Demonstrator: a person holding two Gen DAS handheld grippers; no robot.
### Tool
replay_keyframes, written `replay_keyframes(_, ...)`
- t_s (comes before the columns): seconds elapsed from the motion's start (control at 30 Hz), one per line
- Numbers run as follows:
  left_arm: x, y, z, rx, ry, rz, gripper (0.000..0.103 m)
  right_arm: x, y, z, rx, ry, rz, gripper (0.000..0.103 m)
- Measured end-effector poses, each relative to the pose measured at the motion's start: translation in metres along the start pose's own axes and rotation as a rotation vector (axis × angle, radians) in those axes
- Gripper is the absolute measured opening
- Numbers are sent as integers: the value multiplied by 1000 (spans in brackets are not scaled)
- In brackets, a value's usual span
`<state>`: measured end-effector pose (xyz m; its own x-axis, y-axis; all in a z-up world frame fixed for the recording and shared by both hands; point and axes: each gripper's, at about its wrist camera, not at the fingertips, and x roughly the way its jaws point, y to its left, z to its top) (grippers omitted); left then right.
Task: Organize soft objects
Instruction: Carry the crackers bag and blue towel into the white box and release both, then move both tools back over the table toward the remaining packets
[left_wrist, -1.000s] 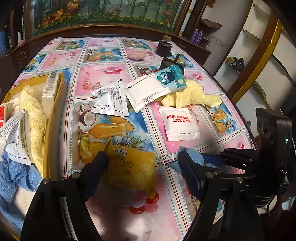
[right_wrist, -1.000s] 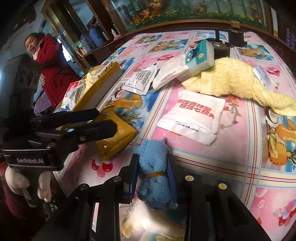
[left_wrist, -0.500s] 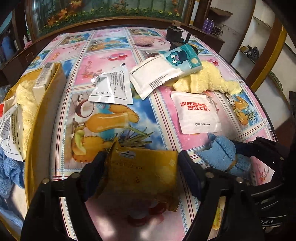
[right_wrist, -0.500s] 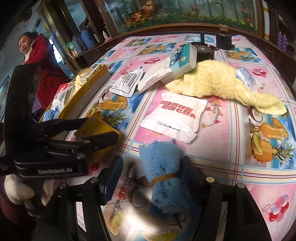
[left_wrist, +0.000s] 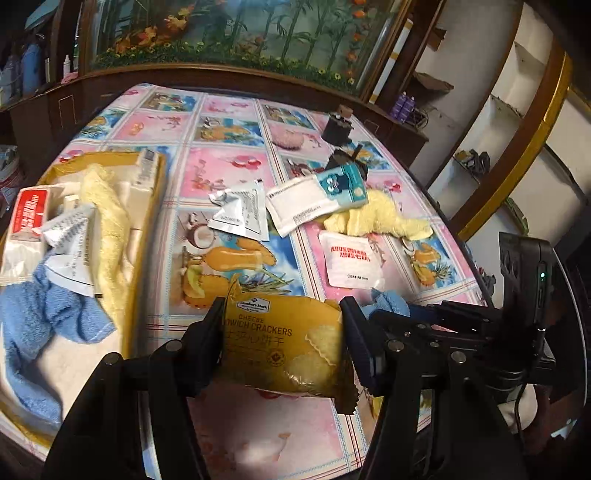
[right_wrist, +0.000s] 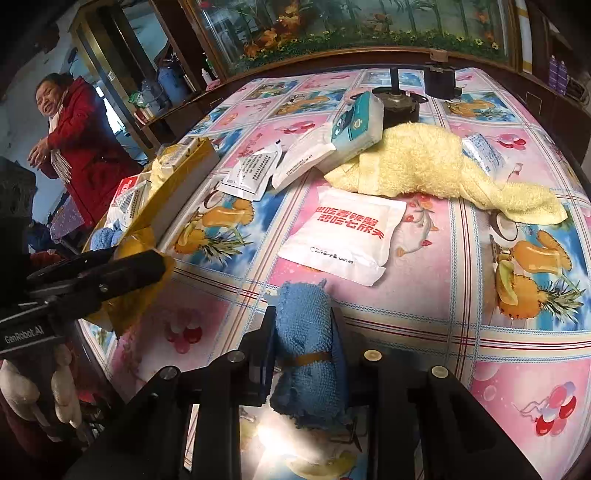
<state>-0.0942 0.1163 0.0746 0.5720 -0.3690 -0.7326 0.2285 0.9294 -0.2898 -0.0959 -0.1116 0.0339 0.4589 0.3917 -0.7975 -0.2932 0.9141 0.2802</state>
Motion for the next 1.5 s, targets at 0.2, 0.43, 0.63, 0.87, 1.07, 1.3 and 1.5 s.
replay_keyframes(0.2,-44,50,3,-89,-60,99,59,-21,29,20,-61,-29,36,28)
replay_keyframes(0.43,-70,121,-4,-247,-101,224,60,-16,84,49,-123,-13,147,28)
replay_keyframes(0.63,-68,166,-8,-324,-99,277,60,5,145,62,-176,45,252,28)
replay_keyframes(0.87,-46,200,-10,-384,-112,305,62,39,221,61,-299,96,316,29)
replay_keyframes(1.07,-36,200,-8,-351,-108,288,72,74,260,54,-389,122,285,30)
replay_keyframes(1.3,-56,199,-5,-361,-169,271,76,112,273,52,-424,167,239,44)
replay_keyframes(1.5,-60,183,1,-305,-189,379,79,110,268,55,-413,139,251,60)
